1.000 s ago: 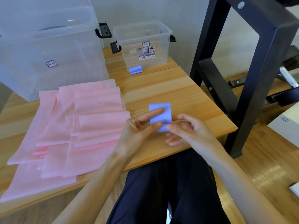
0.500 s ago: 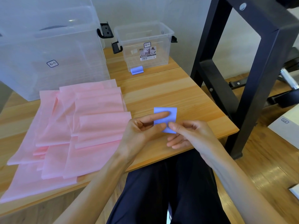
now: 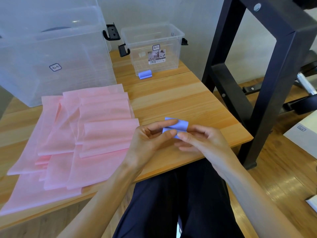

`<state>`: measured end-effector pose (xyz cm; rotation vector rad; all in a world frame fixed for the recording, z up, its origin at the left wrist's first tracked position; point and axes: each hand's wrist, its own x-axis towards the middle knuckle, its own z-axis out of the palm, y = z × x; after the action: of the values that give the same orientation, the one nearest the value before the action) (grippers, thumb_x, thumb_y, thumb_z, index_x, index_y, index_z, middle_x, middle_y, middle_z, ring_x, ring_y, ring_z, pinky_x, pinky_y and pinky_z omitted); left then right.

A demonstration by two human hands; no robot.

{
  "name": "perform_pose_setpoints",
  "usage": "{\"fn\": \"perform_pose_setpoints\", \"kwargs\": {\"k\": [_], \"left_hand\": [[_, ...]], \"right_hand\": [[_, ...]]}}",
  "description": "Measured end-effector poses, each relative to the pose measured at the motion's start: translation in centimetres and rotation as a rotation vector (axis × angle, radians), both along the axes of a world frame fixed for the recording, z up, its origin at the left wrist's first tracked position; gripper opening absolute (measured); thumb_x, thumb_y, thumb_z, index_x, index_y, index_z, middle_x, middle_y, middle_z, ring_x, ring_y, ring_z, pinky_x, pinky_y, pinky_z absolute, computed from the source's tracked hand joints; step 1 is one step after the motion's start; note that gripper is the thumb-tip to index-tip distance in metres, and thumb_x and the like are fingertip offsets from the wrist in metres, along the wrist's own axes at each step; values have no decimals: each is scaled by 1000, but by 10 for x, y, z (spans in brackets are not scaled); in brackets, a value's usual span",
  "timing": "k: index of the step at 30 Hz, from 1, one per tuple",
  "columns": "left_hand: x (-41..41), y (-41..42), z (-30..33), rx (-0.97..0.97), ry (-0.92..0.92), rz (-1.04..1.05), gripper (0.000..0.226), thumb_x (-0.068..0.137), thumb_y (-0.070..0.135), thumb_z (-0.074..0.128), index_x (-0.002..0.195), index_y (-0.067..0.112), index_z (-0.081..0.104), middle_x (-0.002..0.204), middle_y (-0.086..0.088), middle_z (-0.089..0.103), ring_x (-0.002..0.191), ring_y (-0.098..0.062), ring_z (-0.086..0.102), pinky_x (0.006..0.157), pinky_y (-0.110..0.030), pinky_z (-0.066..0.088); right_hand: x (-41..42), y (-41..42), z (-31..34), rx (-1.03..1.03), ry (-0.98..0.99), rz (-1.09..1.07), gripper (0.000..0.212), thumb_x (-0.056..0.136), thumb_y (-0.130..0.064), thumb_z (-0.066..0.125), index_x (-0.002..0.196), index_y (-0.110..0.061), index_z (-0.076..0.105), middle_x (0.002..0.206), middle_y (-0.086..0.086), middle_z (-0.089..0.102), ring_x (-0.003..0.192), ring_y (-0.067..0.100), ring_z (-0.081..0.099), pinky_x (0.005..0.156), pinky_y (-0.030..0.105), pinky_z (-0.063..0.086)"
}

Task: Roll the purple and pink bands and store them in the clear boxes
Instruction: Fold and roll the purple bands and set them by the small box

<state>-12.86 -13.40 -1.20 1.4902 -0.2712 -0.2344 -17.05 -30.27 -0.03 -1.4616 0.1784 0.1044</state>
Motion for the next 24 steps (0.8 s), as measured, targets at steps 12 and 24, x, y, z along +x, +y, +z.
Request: {"fn": "perform_pose_setpoints", "kwargs": {"k": [12,24], "left_hand": [[-3,-2,6,-20,71,34,56,85,15,71,136,28,52,98,-1,77,96,-10,72,79,-13,51],[5,-1,10,-265,470,-88,34,76,30,67,100,5,68,83,-7,69,77,-14,70,69,-24,58]], "right_hand": [[-1,1,2,11,-34,-20,27,83,-14,76,106,-4,68,94,12,75,84,25,75,72,28,61],[11,-6,6,-568,-263,122,79,55,-35,93,126,-31,59,112,-15,63,103,0,58,82,15,48]]}}
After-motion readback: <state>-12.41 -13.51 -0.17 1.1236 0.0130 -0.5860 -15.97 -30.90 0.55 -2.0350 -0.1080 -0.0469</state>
